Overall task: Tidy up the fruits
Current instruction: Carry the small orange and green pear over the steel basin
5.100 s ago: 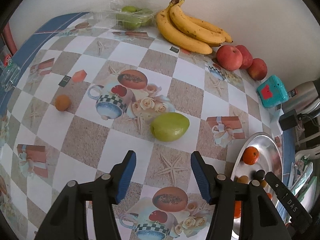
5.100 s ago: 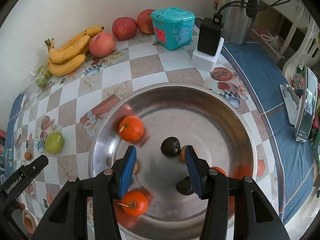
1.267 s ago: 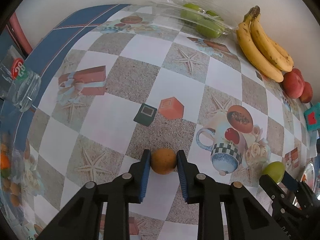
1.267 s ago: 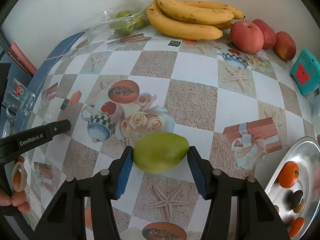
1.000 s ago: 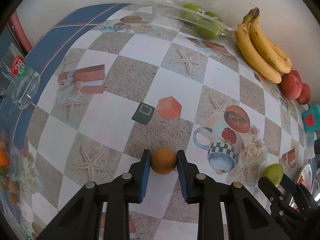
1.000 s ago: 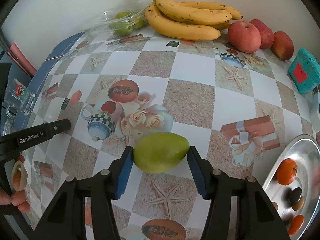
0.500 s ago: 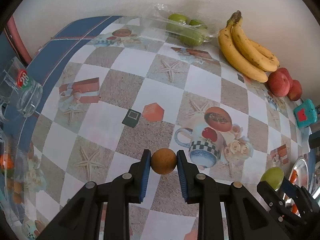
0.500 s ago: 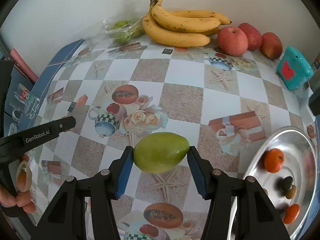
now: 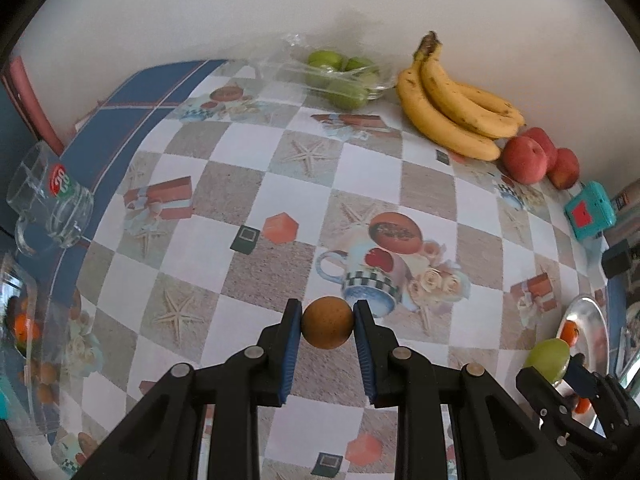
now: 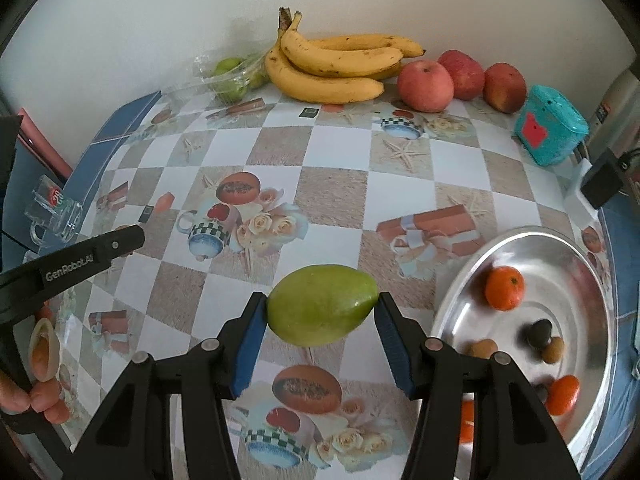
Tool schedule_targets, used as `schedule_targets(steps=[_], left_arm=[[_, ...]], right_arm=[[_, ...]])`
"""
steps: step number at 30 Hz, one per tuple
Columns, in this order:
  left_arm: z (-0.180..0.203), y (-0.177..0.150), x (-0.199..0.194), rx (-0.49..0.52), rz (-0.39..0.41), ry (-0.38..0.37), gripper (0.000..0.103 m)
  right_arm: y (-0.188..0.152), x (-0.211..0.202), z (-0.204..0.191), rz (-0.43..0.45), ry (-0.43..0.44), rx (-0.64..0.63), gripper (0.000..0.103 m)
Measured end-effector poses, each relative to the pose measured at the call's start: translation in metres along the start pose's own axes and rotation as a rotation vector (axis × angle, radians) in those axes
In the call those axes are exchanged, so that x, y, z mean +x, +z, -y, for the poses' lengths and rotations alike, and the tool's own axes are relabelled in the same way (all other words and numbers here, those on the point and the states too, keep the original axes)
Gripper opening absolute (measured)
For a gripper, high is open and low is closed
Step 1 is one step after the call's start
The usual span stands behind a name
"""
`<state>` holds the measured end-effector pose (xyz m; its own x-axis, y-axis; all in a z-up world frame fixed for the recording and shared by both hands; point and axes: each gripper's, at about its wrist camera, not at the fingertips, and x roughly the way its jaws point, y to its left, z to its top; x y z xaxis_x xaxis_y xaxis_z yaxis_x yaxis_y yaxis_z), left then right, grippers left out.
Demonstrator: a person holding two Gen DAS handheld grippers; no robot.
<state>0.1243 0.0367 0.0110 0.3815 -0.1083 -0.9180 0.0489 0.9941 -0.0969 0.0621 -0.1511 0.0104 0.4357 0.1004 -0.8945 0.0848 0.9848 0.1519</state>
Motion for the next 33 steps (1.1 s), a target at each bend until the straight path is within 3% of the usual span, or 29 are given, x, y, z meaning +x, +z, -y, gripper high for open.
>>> schedule_targets(steps=[14,33], left_arm=[[0.058,-0.02,-0.017,0.13,0.018,-0.044,0.028],[0.163,-0.059,-0.031,0.387,0.05,-0.183,0.028]], right_arm=[[-0.032,-0.031,0.054,0.03,-0.016,0.158,0.057],[-0.052,-0.05,0.164,0.045,-0.155,0.438,0.057]])
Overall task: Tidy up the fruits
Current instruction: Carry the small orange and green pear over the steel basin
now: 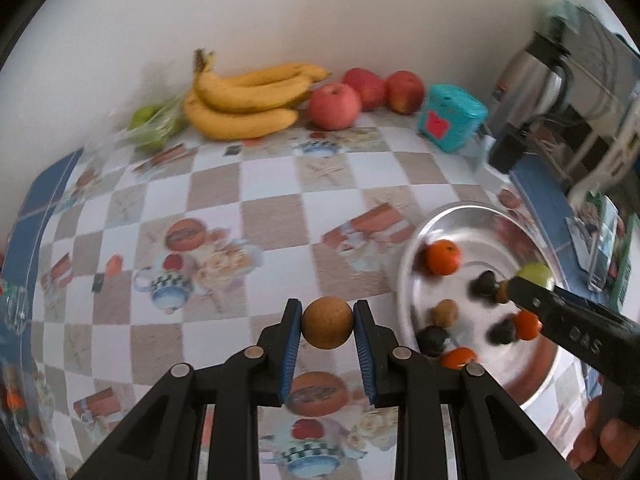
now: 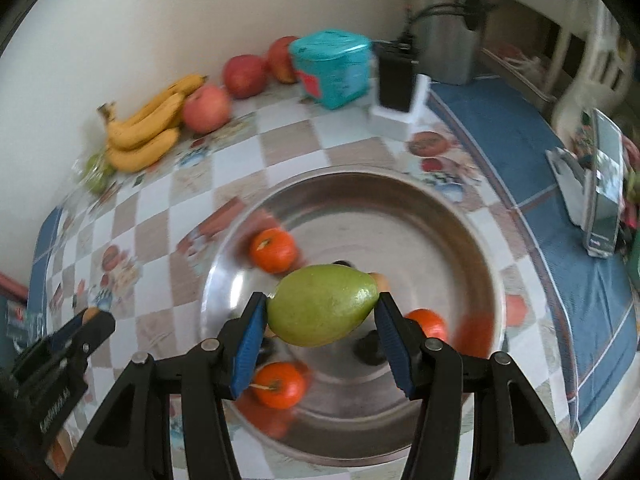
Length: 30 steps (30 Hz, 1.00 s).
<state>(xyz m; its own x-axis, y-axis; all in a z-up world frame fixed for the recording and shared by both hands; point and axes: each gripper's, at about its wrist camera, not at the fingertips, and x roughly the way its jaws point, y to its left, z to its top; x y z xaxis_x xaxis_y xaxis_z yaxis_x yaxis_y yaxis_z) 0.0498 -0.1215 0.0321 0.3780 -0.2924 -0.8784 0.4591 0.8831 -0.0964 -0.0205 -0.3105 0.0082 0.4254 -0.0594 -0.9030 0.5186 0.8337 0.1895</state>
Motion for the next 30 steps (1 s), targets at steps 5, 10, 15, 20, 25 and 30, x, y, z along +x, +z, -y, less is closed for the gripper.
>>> schedule_targets(steps=[5,10,15,20,25,30], left_arm=[[0.024,-0.003,0.006,0.074,0.024,-0.037,0.028],[0.042,-0.006,0.016,0.118,0.05,-0.079,0.028],[0.061,-0.004,0.025,0.165,0.091,-0.081,0.028],[0.067,-0.001,0.039,0.157,0.091,-0.084,0.028],[0.069,0.0,0.054,0.13,0.07,-0.104,0.028],[0.071,-0.002,0.061,0.139,0.067,-0.091,0.029]], right_arm=[[0.003,0.006,0.015,0.006,-0.018,0.048,0.057],[0.008,0.012,0.028,0.031,-0.008,0.099,0.057],[0.01,0.016,0.04,0.056,-0.009,0.151,0.057],[0.014,0.019,0.046,0.082,-0.009,0.163,0.057],[0.017,0.026,0.045,0.091,-0.011,0.148,0.057],[0.018,0.03,0.043,0.109,-0.013,0.134,0.057]])
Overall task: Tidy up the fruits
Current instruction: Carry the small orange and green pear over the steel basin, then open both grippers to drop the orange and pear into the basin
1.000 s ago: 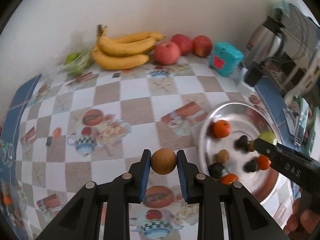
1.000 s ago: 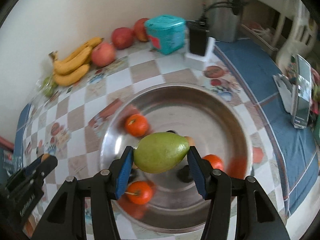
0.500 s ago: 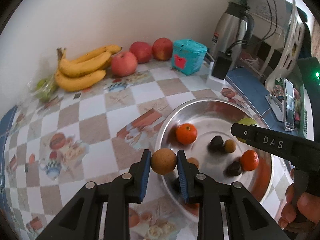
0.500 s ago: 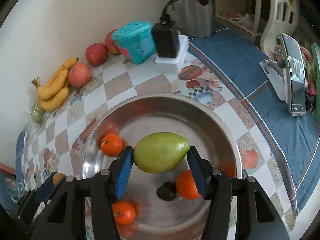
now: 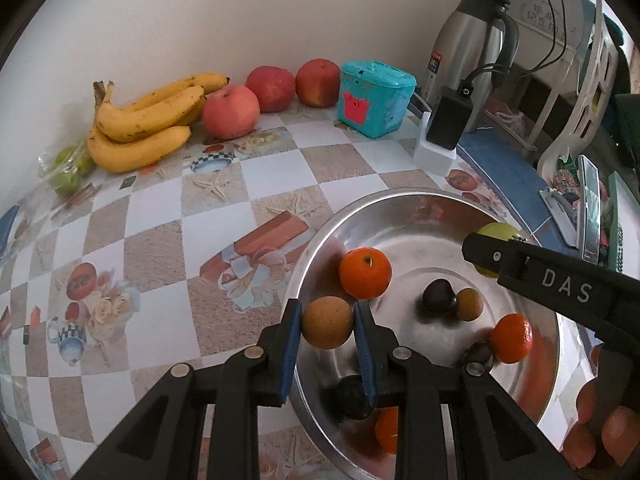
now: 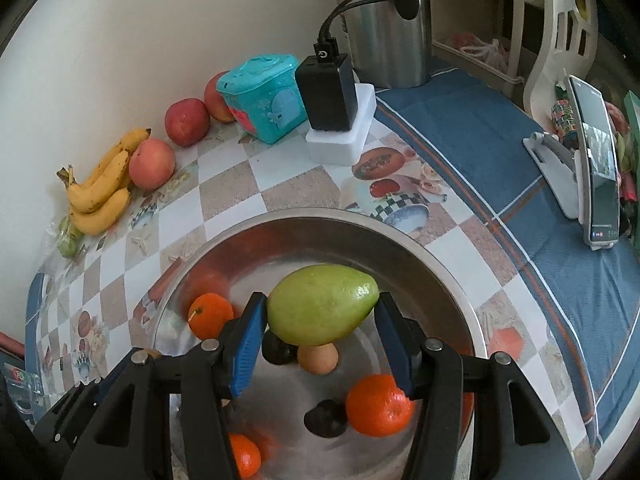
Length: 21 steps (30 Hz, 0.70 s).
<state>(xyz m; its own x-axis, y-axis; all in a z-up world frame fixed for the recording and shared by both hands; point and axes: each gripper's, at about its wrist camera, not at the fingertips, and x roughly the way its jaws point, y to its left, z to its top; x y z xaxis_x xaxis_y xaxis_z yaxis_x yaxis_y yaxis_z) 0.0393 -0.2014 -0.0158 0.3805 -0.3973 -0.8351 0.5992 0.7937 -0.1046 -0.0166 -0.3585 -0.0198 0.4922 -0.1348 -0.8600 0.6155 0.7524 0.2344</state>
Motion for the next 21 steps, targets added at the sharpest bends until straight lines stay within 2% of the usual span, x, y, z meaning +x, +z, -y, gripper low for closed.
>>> schedule_targets(steps=[6,8,9,15,18,21], left_arm=[[0.002,0.0,0.002,0.016,0.007,0.009,0.031],[0.002,0.0,0.001,0.017,0.006,0.004,0.038],[0.002,0.0,0.001,0.015,0.004,0.003,0.046],[0.002,0.001,-0.004,0.015,0.009,-0.009,0.049],[0.0,0.003,-0.01,0.004,0.018,-0.014,0.059],[-0.003,0.003,-0.016,-0.002,0.024,-0.014,0.059]], right_arm=[[-0.002,0.01,0.0,-0.011,-0.016,-0.002,0.057],[-0.002,0.012,0.001,-0.015,-0.022,0.003,0.057],[-0.003,0.013,0.002,-0.02,-0.022,0.003,0.057],[-0.005,0.017,0.0,-0.036,-0.02,-0.006,0.057],[-0.004,0.017,-0.002,-0.035,-0.023,-0.014,0.057],[-0.004,0.015,-0.004,-0.026,-0.022,-0.024,0.058]])
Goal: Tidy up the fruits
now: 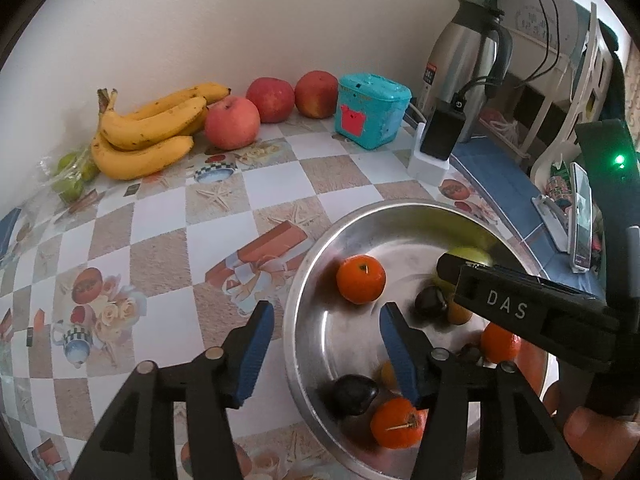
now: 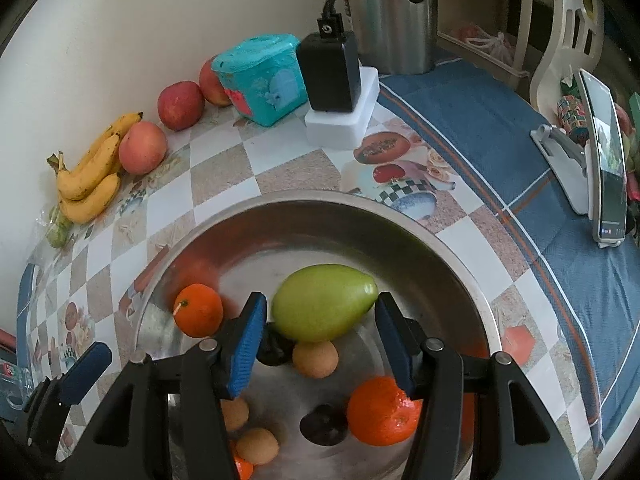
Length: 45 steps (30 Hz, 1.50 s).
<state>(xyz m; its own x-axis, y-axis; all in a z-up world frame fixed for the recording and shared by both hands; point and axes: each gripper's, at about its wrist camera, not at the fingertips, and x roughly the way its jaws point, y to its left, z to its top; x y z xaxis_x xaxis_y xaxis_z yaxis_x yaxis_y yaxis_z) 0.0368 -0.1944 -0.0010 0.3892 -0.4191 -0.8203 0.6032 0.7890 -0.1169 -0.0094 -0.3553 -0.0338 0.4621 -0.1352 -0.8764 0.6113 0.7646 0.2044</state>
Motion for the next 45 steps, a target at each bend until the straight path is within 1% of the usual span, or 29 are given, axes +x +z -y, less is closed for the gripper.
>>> schedule_targets(steps=[2,3,7,11,12,13,14,16,18,23,26,27,28,29,31,35,36,39,41,45], left_arm=[[-0.003,0.0,-0.004,-0.006,0.0,0.006,0.06],[-0.005,0.0,-0.005,-0.008,0.001,0.009,0.061],[-0.02,-0.001,-0.011,-0.056,-0.002,0.056,0.066],[-0.044,-0.003,-0.015,-0.136,-0.01,0.11,0.072],[-0.05,-0.005,-0.015,-0.152,-0.012,0.127,0.076],[-0.058,-0.007,-0.015,-0.175,-0.016,0.143,0.083],[-0.064,-0.009,-0.015,-0.197,-0.021,0.156,0.087],[-0.079,-0.013,-0.014,-0.25,-0.032,0.181,0.097],[-0.093,-0.018,-0.015,-0.299,-0.043,0.206,0.103],[-0.114,-0.03,-0.015,-0.348,-0.071,0.287,0.103],[-0.125,-0.039,-0.014,-0.375,-0.105,0.334,0.103],[-0.128,-0.043,-0.013,-0.379,-0.113,0.346,0.103],[-0.13,-0.045,-0.013,-0.381,-0.119,0.356,0.103],[-0.132,-0.047,-0.013,-0.382,-0.126,0.367,0.103],[-0.134,-0.05,-0.017,-0.383,-0.133,0.394,0.103],[-0.131,-0.053,-0.028,-0.363,-0.121,0.435,0.103],[-0.129,-0.055,-0.032,-0.355,-0.115,0.456,0.103],[-0.125,-0.056,-0.04,-0.34,-0.109,0.49,0.103],[-0.123,-0.058,-0.045,-0.334,-0.12,0.519,0.103],[-0.119,-0.063,-0.056,-0.328,-0.129,0.525,0.103]], right_arm=[[0.0,-0.003,-0.002,0.013,-0.003,-0.011,0.061],[0.0,-0.005,-0.003,0.016,-0.003,-0.016,0.065],[-0.002,-0.008,-0.006,0.015,0.002,-0.032,0.066],[-0.007,-0.012,-0.013,-0.002,0.004,-0.062,0.066],[-0.008,-0.013,-0.015,-0.006,0.01,-0.066,0.066],[-0.01,-0.014,-0.018,-0.012,0.021,-0.073,0.066],[-0.012,-0.015,-0.021,-0.016,0.029,-0.082,0.066],[-0.016,-0.017,-0.029,-0.022,0.041,-0.105,0.066],[-0.02,-0.019,-0.037,-0.029,0.048,-0.13,0.07],[-0.033,-0.019,-0.053,-0.058,0.058,-0.172,0.07],[-0.041,-0.016,-0.06,-0.084,0.065,-0.187,0.071],[-0.042,-0.016,-0.059,-0.087,0.065,-0.186,0.08],[-0.044,-0.016,-0.06,-0.089,0.064,-0.188,0.096],[-0.046,-0.017,-0.061,-0.086,0.065,-0.192,0.098],[-0.048,-0.021,-0.061,-0.081,0.076,-0.197,0.098],[-0.053,-0.026,-0.06,-0.085,0.105,-0.184,0.098],[-0.055,-0.027,-0.06,-0.088,0.11,-0.182,0.098],[-0.059,-0.03,-0.059,-0.092,0.114,-0.184,0.098],[-0.063,-0.034,-0.059,-0.089,0.124,-0.186,0.098],[-0.071,-0.044,-0.061,-0.078,0.138,-0.2,0.097]])
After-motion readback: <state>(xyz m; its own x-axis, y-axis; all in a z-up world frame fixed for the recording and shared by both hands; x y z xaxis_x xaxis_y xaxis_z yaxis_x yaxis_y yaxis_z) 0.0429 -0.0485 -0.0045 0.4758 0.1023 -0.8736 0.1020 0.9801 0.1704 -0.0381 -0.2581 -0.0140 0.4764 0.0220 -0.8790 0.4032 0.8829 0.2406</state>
